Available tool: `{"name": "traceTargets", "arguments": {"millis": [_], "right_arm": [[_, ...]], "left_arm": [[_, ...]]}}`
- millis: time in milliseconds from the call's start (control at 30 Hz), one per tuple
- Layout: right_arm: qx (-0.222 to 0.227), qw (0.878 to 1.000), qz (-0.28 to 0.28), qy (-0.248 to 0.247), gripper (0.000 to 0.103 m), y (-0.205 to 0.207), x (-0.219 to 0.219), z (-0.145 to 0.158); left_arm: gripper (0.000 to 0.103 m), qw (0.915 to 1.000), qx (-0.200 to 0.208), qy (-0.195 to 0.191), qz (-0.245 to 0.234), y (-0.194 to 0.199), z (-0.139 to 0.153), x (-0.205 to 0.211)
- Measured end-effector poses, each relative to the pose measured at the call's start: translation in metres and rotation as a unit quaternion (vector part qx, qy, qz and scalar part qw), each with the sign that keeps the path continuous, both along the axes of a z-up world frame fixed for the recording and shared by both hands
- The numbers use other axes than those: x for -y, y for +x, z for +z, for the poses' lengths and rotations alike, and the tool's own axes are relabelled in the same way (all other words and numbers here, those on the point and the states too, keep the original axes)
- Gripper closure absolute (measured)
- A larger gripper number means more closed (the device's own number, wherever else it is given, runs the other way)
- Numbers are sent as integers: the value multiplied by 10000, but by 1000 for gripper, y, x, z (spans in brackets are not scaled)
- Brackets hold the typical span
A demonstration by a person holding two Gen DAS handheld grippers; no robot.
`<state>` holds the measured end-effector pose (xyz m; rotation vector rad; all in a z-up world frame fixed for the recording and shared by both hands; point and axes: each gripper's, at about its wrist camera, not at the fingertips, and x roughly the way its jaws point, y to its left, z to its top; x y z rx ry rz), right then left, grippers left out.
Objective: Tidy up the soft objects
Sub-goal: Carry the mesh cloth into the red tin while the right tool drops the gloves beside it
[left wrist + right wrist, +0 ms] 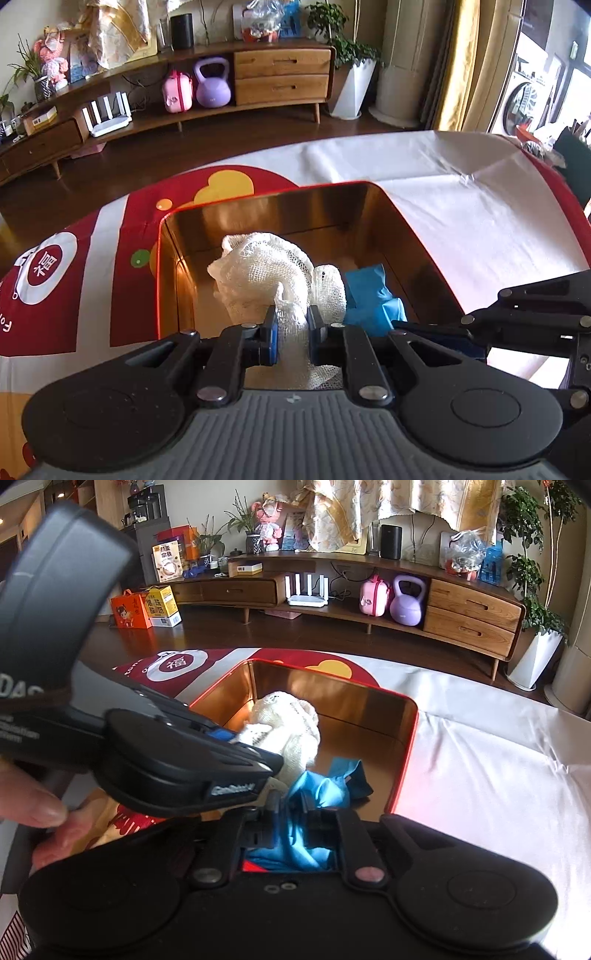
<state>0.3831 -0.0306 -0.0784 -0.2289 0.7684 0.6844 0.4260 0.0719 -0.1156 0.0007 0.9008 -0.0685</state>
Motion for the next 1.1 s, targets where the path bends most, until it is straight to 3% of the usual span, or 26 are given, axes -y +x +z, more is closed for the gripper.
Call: {"name": "traceTargets", "arguments": {"millis": [233,433,600,967,1000,1067,1100], "right_arm": [[-92,9999,-32,-51,87,1,2,2],[-225,9997,-132,27,77,3,6,3],[-206,9995,-196,134,65,0,14,8],[-24,9993,-297,211,53,-21,34,31],[21,9993,-323,179,52,-23,35,34],[74,9992,-350,169,48,-27,39,38],[70,9991,-357,199,45,-29,41,40]], "left_arm": [[88,9997,-236,7,-55,8,-9,2],[83,9992,-377,-90,110,7,-10,-2],[80,9992,-344,-90,165,0,-5,-4],[70,9992,-287,-89,265,-16,14,1],[67,9992,-279,-65,272,-18,16,2],[48,9993,-181,53,327,-24,20,5],[46,9993,-127,75,347,-27,23,5]]}}
